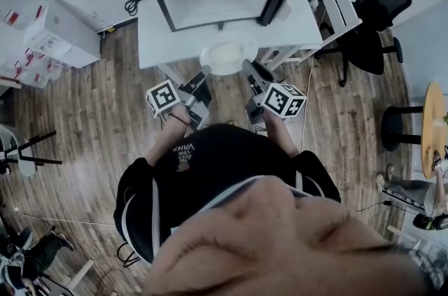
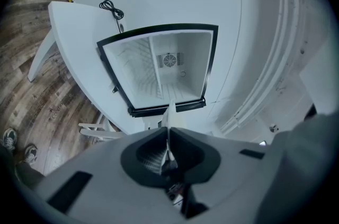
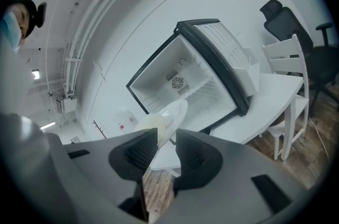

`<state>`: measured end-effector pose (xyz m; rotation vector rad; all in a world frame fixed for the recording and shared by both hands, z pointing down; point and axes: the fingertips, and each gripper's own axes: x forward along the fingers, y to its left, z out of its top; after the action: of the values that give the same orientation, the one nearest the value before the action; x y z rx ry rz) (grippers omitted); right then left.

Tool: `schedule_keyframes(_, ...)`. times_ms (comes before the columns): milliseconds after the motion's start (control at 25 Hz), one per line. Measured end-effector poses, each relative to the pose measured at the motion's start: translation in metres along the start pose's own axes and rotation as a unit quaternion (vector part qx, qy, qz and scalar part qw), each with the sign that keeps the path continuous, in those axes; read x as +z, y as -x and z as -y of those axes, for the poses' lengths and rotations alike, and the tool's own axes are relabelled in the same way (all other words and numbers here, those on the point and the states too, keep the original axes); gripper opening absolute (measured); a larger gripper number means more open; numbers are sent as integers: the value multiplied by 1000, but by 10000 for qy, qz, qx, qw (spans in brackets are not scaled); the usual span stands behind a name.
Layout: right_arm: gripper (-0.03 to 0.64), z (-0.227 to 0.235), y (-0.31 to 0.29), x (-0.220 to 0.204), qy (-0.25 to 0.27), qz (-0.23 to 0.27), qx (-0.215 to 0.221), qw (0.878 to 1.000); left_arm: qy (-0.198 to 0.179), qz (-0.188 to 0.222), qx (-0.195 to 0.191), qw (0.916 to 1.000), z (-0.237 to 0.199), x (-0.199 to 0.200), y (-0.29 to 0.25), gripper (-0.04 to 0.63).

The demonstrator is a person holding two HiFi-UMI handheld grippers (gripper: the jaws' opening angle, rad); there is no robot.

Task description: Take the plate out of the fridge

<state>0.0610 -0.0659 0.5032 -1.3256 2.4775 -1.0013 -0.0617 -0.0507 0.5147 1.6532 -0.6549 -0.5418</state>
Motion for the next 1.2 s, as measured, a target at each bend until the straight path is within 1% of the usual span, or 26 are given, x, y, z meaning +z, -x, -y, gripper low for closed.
schedule_keyframes(320,114,0,11,-6,-31,17,-38,10000,-11,-62,109,9999,-4,-10,6,31)
schedule_keyframes(480,114,0,19,-9,-48,19,-80,10000,13,-106,84,9999,-2,-17,7,31)
schedule_keyframes(720,114,3,29,-14,-74,10,-133,9999,6,-170,247,9996,-8,-28,11,31)
schedule_keyframes(920,114,2,33,-17,-59,17,-100,9999,-20,-160,183,9997,-6,-32,13,31)
schedule_keyframes(1080,114,2,34,-20,-52,-19,-85,9999,-32,-153,264,9995,-10,-34,17,31)
schedule_keyframes(1200,112,1,34,-21,-48,-53,-74,9999,2,-102,159,9998,-6,-35,16,31)
